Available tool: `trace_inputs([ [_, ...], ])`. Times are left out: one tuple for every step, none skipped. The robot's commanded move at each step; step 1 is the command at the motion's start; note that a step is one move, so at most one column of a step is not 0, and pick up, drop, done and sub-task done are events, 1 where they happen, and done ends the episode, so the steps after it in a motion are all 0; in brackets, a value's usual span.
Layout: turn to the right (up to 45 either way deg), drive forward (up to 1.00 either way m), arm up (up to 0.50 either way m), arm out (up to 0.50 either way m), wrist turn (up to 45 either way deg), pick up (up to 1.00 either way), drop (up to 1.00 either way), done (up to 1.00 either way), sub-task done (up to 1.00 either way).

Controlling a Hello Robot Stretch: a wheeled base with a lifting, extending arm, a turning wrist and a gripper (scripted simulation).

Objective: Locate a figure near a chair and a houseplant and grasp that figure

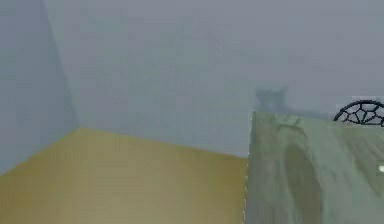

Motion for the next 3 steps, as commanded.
trace_inputs([
  [-33.0,0.0,0.0,0.0,0.0,0.0,0.0,0.0,0.0],
  [45.0,0.0,0.0,0.0,0.0,0.0,0.0,0.0,0.0],
  [45.0,0.0,0.0,0.0,0.0,0.0,0.0,0.0,0.0],
])
